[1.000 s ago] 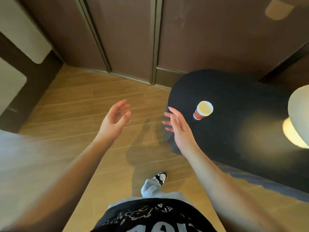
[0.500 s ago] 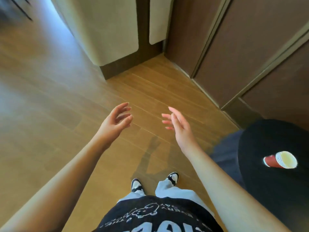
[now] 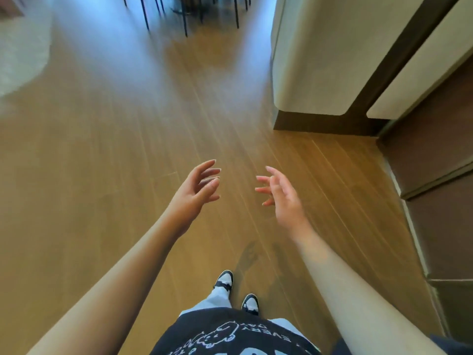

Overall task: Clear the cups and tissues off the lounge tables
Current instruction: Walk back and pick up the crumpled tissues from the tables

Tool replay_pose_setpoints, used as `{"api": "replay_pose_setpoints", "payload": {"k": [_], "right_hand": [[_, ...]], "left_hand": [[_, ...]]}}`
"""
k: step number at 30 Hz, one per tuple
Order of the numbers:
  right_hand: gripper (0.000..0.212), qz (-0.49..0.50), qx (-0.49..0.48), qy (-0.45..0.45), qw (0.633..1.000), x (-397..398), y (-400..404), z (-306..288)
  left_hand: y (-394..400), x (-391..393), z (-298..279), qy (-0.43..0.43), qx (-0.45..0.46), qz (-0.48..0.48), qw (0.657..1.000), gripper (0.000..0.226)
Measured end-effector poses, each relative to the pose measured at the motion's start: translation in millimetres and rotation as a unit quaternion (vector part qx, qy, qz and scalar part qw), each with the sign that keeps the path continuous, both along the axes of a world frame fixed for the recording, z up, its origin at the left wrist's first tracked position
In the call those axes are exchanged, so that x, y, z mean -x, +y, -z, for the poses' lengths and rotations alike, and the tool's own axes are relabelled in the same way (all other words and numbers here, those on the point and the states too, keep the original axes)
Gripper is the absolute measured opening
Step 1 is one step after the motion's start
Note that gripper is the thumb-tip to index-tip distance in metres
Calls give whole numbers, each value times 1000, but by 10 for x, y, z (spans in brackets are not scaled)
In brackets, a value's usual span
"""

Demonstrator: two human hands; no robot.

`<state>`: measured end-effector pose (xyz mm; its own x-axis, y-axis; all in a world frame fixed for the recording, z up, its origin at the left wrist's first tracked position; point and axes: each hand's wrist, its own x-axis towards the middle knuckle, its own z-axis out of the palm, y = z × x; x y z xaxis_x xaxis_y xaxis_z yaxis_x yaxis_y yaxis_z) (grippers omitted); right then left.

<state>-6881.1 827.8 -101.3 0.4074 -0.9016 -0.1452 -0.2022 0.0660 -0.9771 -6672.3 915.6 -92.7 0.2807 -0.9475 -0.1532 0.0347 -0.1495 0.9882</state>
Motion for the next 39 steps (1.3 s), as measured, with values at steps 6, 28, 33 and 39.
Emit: {"api": "replay_pose_setpoints", "payload": {"k": [6, 28, 33, 39], "right_hand": [[36, -95, 11, -19, 995, -496, 124, -142], [48, -262, 93, -116, 953, -3502, 1135, -1360], [49, -282, 103, -119, 946, -3840, 1221, -1407], [52, -280, 95, -130, 946, -4293, 1053, -1434]], "left_hand": [[505, -197, -243, 4, 22, -111, 994, 48], [2355, -2843, -1436, -116, 151, -299, 935, 63], [2302, -3155, -1575, -126, 171, -296, 931, 64], [2098, -3552, -1604, -137, 164, -303, 929, 69]]}}
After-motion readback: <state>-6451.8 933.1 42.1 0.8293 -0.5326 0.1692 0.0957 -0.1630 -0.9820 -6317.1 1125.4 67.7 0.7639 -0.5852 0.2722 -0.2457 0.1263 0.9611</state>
